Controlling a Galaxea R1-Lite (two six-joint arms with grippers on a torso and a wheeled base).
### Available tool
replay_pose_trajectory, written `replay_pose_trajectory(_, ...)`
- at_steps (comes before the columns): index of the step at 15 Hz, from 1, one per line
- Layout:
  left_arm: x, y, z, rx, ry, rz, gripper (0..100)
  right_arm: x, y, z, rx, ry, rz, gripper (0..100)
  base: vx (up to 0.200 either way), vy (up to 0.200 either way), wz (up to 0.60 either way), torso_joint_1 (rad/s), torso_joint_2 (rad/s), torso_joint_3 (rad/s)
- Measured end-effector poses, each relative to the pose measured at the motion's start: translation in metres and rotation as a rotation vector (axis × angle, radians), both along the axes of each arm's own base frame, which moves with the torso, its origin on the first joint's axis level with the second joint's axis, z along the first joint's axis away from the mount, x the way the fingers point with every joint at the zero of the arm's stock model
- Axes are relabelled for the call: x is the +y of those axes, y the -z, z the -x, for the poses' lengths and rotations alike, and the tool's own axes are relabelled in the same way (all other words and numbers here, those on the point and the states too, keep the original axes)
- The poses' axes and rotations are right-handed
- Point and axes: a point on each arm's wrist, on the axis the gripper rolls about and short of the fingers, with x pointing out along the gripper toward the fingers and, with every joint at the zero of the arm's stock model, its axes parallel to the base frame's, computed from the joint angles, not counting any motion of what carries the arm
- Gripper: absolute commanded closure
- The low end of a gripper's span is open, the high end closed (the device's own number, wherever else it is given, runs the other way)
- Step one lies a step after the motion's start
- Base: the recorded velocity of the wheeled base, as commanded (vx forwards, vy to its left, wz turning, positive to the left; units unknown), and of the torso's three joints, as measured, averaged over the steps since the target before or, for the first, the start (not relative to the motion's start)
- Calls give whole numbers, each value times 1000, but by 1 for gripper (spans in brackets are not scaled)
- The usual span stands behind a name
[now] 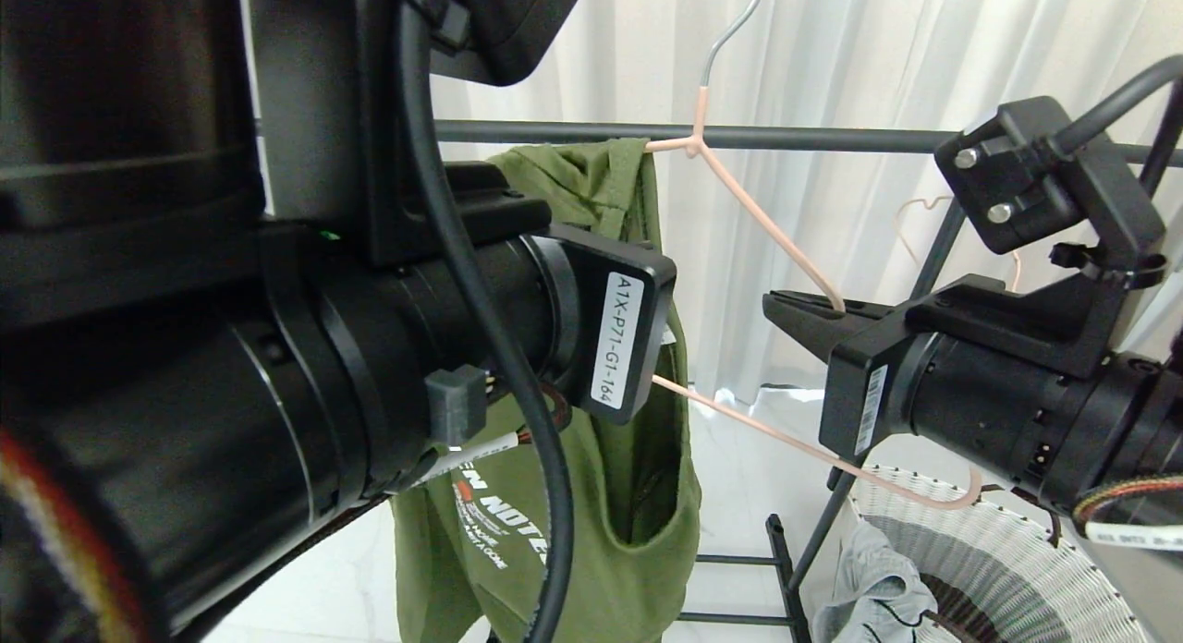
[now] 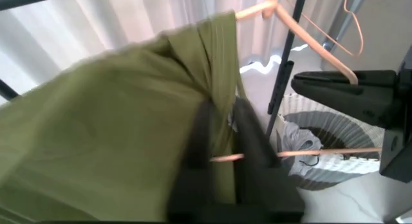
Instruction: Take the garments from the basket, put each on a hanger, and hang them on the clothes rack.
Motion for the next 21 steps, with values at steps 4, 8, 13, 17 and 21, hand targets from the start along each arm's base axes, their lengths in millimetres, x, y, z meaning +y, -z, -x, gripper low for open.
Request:
replay_pose_trajectory(4,1,2,0,3,-1,-3,0,0,-2,0,-18,0,-37,100,0,0,0,0,0,0)
replay_pose_trajectory(8,12,2,4,-40,2,-16,0,-6,5,2,-22,24,-37,100,0,0,0,0,0,0)
replay_pose_trajectory(13,64,3,9,-161,139,-191,0,-25,15,6,-20,36,-1,100,0,0,0,0,0,0)
replay_pose_trajectory(17,106,0,-13,-296,309,-315,0,-37,22,12,-33,35,32,100,0,0,0,0,0,0)
replay_pose_trajectory(21,106,10,-33,-325,362,-426,0,-39,21,14,-60,10,61,100,0,0,0,0,0,0)
